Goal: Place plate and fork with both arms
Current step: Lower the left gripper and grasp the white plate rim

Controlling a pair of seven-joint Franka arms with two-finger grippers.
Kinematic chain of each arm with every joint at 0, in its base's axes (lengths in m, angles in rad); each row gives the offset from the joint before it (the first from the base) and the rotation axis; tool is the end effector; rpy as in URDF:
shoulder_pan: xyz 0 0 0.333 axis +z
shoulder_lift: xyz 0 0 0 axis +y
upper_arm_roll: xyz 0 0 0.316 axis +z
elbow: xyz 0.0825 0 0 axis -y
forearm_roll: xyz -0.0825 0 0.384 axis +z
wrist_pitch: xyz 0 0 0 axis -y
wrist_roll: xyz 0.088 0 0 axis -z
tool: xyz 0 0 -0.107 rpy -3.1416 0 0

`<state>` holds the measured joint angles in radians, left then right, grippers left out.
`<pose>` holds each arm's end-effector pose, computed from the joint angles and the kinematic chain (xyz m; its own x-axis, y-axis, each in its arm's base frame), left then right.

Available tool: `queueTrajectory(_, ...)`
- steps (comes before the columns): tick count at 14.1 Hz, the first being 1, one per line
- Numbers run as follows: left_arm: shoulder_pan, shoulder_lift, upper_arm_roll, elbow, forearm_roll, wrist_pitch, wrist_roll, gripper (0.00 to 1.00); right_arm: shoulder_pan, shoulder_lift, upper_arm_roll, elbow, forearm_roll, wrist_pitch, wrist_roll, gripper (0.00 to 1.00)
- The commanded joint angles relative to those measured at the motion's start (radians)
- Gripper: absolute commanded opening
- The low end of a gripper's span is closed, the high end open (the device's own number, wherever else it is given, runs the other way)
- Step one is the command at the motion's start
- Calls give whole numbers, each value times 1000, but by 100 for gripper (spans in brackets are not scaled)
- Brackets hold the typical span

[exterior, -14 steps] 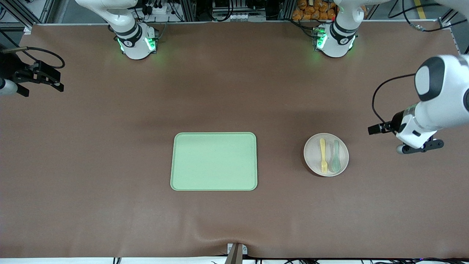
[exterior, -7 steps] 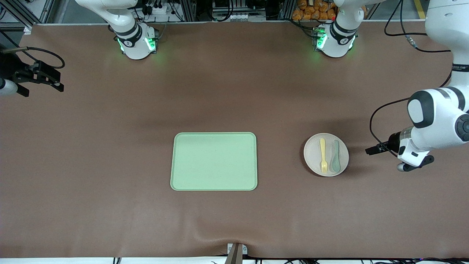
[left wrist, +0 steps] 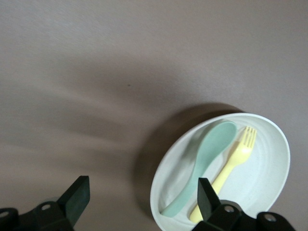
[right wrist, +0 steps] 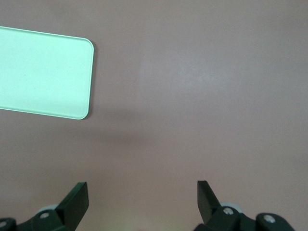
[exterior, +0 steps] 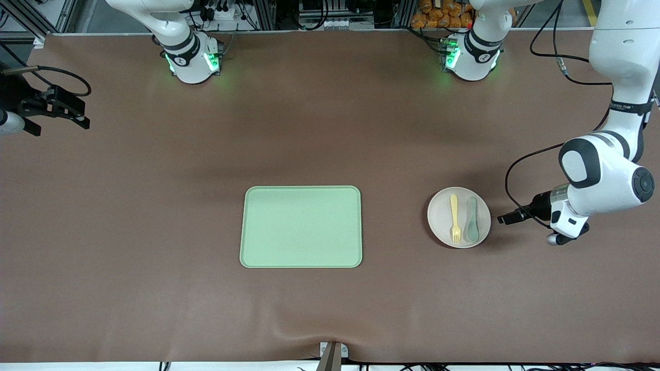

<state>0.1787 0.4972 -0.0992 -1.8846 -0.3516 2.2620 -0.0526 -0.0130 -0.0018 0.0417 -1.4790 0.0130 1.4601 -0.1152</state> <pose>0.6221 0.0433 0.2360 0.9226 0.3466 -0.1692 0.3818 -0.8829 0.2733 0.5424 0.0171 0.6587 0.9893 0.1448 -0.0155 0.1446 -0.9894 -0.0147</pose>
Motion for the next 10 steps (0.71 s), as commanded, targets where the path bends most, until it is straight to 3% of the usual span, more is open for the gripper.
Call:
queueTrajectory(1,10,20,-7,-7,-62,16,65,84,2,5,-3,16,1,-14,2,100)
queueTrajectory(10,-10,61,-8,-4,-110,30,143,49,4,5,-11,16,1,-14,2,100)
